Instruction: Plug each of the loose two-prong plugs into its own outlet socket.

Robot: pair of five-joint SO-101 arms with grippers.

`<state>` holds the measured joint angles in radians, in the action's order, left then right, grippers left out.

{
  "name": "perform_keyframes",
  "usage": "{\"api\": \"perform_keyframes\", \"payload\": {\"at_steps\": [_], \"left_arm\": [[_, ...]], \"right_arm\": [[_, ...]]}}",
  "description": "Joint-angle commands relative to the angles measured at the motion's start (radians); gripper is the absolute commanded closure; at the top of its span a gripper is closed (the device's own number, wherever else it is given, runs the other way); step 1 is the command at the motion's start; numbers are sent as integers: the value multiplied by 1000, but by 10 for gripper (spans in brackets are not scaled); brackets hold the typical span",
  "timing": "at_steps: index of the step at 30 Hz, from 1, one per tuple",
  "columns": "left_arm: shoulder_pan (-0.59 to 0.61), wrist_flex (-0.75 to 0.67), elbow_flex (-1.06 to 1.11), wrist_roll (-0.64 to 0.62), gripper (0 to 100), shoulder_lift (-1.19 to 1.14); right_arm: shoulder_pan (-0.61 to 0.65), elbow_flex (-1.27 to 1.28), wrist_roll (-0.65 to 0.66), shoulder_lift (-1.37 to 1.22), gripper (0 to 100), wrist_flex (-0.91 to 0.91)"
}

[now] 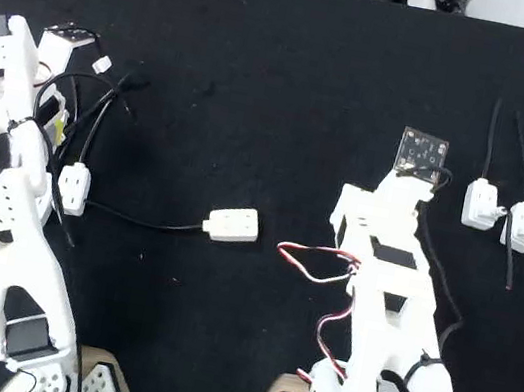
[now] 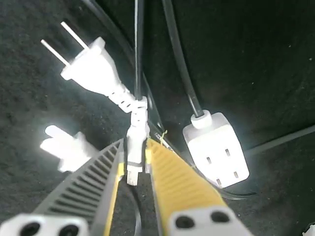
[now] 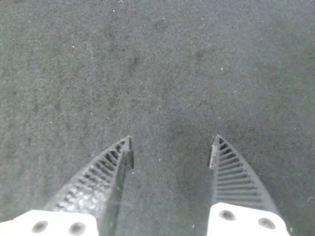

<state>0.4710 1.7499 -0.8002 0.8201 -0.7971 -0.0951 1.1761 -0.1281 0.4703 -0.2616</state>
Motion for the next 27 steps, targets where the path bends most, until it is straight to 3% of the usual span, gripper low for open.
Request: {"api": "perform_keyframes", "payload": {"at_steps": [1, 7, 15, 17, 20, 23, 27], "left_arm": [[-2, 11, -38, -17, 971, 106], [-1, 11, -24, -74, 971, 285], [4, 5, 174, -63, 970, 485], [24, -26, 222, 17, 962, 476], [96, -81, 237, 92, 838, 427], [163, -123, 237, 80, 728, 356], [200, -199, 236, -48, 776, 262]], "right_arm": [[6, -56, -9, 22, 758, 25], [6, -58, -9, 22, 758, 25], [6, -56, -9, 22, 758, 25], [6, -53, -9, 22, 758, 25], [6, -51, -9, 22, 758, 25], [6, -51, -9, 22, 758, 25], [6, -53, -9, 22, 758, 25]]}}
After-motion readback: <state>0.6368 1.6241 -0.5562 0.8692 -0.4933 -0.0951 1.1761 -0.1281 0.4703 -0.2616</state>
